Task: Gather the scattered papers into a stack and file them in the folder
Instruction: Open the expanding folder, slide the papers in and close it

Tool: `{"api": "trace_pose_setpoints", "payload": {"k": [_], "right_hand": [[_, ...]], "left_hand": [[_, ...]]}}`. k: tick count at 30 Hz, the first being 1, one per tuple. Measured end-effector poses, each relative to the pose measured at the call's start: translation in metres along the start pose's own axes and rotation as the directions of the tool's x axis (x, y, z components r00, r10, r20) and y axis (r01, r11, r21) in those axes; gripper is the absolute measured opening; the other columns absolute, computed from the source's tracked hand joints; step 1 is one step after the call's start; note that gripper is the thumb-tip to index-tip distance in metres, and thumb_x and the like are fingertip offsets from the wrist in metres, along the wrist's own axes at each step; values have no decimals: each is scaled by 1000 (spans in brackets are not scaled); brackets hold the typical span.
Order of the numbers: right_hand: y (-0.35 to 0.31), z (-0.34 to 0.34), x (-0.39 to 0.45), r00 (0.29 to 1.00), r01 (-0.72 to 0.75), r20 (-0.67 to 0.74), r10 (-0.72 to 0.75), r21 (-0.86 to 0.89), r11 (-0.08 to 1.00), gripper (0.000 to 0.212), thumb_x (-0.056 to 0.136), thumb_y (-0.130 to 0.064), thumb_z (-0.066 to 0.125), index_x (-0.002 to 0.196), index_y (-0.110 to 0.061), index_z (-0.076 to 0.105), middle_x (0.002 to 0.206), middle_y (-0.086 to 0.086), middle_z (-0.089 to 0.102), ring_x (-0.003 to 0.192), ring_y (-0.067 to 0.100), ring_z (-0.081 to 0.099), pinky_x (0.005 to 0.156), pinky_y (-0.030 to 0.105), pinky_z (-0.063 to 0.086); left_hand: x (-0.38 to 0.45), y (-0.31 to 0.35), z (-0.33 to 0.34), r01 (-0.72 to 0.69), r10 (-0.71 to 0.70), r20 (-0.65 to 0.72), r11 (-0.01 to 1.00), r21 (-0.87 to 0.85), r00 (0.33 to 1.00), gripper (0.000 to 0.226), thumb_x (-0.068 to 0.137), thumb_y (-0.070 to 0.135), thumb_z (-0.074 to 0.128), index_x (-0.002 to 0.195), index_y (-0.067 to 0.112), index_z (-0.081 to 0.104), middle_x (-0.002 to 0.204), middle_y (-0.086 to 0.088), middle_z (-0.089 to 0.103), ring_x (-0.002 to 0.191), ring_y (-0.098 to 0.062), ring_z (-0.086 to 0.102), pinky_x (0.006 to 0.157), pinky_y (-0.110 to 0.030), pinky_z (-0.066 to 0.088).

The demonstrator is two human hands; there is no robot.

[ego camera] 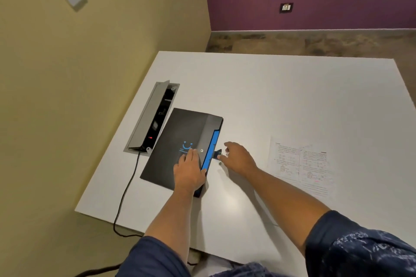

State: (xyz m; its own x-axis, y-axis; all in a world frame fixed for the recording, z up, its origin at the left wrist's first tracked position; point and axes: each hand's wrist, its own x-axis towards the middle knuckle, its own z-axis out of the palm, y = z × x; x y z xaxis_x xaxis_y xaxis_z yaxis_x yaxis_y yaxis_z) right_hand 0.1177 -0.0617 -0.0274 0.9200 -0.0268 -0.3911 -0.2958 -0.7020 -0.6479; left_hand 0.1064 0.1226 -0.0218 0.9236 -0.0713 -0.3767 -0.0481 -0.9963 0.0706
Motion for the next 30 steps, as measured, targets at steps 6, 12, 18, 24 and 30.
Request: {"api": "trace_pose_setpoints", "payload": {"k": [6,12,18,24,30], "right_hand": [[-19,31,17,986,-147,-57,156,146,978,44,92,-34,69,129,-10,62,118,7,70,101,23,65,86,33,52],[-22,46,30,955,-253,-80,286,288,924,18,91,-22,71,95,-4,70,89,9,72,81,24,66,69,30,51],[-17,47,30,945,-308,0,328,345,887,7,84,-8,65,83,-2,67,79,15,70,74,30,66,58,31,47],[-33,39,12,971,-192,-2,237,578,793,9,92,-9,60,85,-11,55,90,16,72,89,35,73,78,47,60],[-38,15,-5,979,7,-170,114,587,810,6,95,-6,57,91,-7,53,85,5,63,81,21,68,66,25,60]], "left_hand": [[11,-10,9,57,-57,37,998,6,998,85,97,58,54,161,16,16,167,-7,23,152,-32,24,116,-54,35],[20,-12,16,40,-43,45,997,71,998,81,96,50,61,158,18,20,159,-11,31,148,-32,31,114,-53,36],[25,-15,16,48,-52,66,997,57,996,80,93,40,65,157,19,21,155,-12,34,143,-32,36,111,-52,41],[24,-5,2,51,-53,37,998,48,998,83,95,36,63,160,17,15,158,-13,32,142,-33,37,107,-54,44],[27,0,-37,14,-3,-108,994,107,994,75,99,28,56,160,9,15,144,-15,53,121,-32,59,90,-47,56]]}}
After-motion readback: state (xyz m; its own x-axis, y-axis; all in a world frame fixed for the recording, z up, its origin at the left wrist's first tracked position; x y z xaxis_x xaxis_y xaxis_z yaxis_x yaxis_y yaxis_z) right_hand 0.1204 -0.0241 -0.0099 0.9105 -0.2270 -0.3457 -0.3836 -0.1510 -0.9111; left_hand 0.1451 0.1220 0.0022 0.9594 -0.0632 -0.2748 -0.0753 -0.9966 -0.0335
